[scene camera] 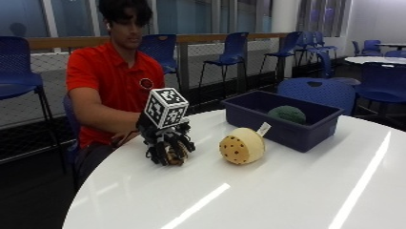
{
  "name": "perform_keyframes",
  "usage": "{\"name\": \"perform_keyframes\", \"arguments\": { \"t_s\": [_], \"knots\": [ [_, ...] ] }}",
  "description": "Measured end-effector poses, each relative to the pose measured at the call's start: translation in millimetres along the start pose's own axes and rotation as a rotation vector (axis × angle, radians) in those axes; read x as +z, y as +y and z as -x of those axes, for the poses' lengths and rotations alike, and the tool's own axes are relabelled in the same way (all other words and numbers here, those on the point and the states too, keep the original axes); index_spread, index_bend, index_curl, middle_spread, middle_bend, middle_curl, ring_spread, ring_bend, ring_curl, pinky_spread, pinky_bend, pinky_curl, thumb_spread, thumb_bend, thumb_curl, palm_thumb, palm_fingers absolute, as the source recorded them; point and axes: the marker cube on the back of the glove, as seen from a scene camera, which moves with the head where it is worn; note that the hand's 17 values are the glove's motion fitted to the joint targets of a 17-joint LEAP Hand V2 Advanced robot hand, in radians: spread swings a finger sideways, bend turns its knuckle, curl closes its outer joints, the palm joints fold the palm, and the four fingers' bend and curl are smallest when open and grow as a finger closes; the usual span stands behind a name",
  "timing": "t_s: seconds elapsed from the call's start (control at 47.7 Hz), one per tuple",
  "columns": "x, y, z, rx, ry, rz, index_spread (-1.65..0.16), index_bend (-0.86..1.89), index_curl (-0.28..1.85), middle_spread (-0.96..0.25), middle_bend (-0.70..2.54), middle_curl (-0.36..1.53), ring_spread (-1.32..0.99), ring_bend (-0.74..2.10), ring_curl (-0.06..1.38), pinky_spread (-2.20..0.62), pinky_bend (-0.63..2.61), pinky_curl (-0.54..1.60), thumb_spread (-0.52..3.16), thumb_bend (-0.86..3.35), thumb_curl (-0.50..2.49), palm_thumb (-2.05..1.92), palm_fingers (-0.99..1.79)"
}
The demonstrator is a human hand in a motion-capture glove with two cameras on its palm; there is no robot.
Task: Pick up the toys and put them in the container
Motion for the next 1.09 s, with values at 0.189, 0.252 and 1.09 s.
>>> {"name": "perform_keyframes", "arguments": {
  "t_s": [0.189,0.252,1.09],
  "knots": [
    [-4.7,-1.0,-1.6,0.018,-0.018,-0.011,-0.34,0.09,0.2,0.08,0.04,0.12,-0.01,0.78,0.38,-0.28,1.44,0.44,1.14,0.03,0.27,0.09,0.09],
    [-6.8,-1.7,-1.2,0.039,-0.007,-0.044,-0.35,0.12,0.21,0.08,0.08,0.12,-0.07,0.86,0.41,-0.34,1.49,0.44,1.19,0.05,0.3,0.15,0.15],
    [-44.7,-4.6,8.4,-0.017,-0.112,-0.332,-0.45,0.35,0.45,-0.35,0.35,0.3,-0.54,0.9,0.49,-0.46,1.06,0.36,0.78,0.22,0.75,0.72,0.92]
  ]
}}
